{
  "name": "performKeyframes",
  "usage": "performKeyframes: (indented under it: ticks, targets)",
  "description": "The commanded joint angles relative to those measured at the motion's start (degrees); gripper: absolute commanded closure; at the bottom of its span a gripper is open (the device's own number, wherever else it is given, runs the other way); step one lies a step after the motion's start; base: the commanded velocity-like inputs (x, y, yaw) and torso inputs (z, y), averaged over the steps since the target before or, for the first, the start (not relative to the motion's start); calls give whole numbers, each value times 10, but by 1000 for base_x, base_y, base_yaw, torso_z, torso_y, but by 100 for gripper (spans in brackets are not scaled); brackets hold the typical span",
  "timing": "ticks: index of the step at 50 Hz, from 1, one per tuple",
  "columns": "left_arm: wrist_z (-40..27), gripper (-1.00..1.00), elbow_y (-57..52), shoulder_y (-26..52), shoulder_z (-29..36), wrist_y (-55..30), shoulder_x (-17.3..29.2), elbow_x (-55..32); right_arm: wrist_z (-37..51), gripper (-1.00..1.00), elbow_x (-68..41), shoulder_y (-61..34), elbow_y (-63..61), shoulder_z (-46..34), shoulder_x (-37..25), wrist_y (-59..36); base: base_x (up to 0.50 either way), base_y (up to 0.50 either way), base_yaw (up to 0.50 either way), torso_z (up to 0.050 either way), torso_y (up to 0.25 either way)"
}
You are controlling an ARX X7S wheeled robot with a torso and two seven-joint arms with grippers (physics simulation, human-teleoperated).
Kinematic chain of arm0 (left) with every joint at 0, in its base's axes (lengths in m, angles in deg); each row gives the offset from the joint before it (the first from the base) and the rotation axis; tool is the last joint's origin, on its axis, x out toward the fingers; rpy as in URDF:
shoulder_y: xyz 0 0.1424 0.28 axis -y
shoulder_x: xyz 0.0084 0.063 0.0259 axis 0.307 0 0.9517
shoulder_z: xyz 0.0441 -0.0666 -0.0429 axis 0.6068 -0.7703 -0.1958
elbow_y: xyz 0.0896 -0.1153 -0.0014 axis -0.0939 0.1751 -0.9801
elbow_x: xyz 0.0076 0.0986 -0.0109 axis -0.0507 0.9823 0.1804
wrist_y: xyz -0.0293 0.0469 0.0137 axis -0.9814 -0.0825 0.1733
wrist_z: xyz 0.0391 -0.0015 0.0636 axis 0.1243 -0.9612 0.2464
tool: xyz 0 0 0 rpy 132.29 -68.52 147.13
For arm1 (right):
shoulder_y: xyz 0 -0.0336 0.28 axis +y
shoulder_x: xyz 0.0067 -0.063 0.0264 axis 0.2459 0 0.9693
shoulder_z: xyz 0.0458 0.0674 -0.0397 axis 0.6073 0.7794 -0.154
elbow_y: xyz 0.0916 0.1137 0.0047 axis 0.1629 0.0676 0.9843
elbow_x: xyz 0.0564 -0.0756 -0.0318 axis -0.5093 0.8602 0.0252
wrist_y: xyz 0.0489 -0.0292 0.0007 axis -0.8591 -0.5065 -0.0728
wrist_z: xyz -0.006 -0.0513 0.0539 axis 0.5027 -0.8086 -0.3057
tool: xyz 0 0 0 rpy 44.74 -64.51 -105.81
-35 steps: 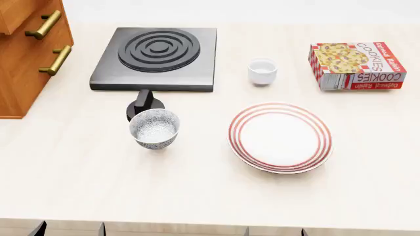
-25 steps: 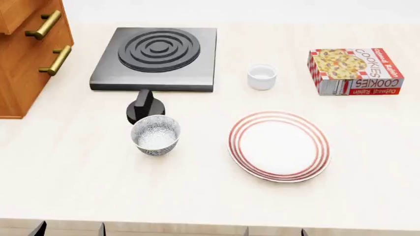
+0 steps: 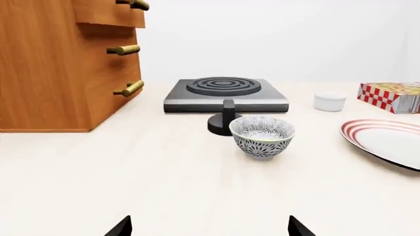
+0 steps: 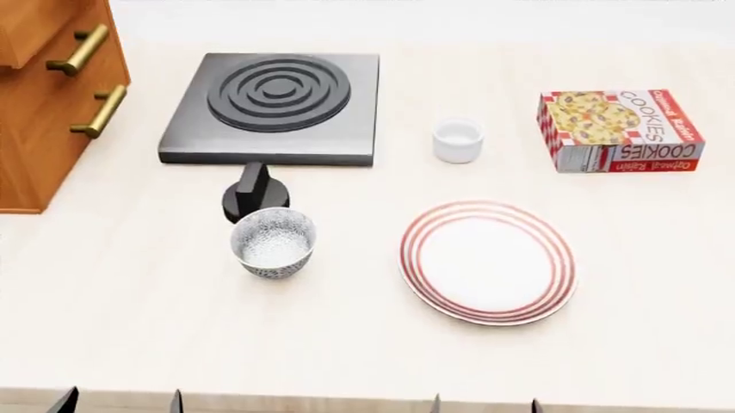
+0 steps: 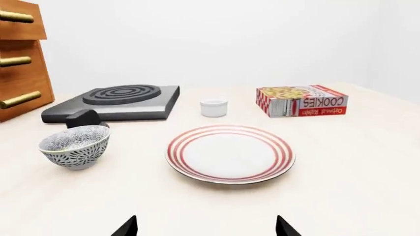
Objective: Pick the akita bowl on the wooden cabinet and place it on the plate.
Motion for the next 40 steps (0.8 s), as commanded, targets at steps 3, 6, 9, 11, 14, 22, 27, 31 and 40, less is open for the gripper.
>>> performKeyframes:
  ticks: [3,6,9,11,14,22,27,31,40]
  targets:
    - [-9,-100,-1,-1,13,9,11,-13,11,-100,-19,0,-3,-8,-9,6,0,0,0,49,9]
    - [-10,-100,0,-1,16,11,13,-14,14,-100,-22,-1,-2,-9,-11,7,0,0,0,50,19]
    - [-12,-100,0,-1,18,11,14,-16,16,-100,-26,-1,-2,-10,-13,7,0,0,0,50,26]
    - [-14,-100,1,0,19,10,15,-17,18,-100,-26,-2,-1,-11,-14,8,0,0,0,50,26]
    - [-16,-100,1,0,22,10,17,-19,21,-100,-29,-2,-1,-13,-15,8,0,0,0,50,28]
    - [-22,-100,1,1,28,11,22,-24,27,-100,-31,-2,-1,-20,-21,11,0,0,0,50,28]
    - [-26,-100,1,1,31,11,24,-27,31,-100,-32,-3,0,-24,-24,12,0,0,0,50,27]
    - [-28,-100,0,1,34,12,27,-29,34,-100,-32,-2,0,-28,-27,13,0,0,0,50,27]
    - [-34,-100,0,2,39,10,31,-33,42,-100,-24,-3,1,-38,-33,12,0,0,0,50,28]
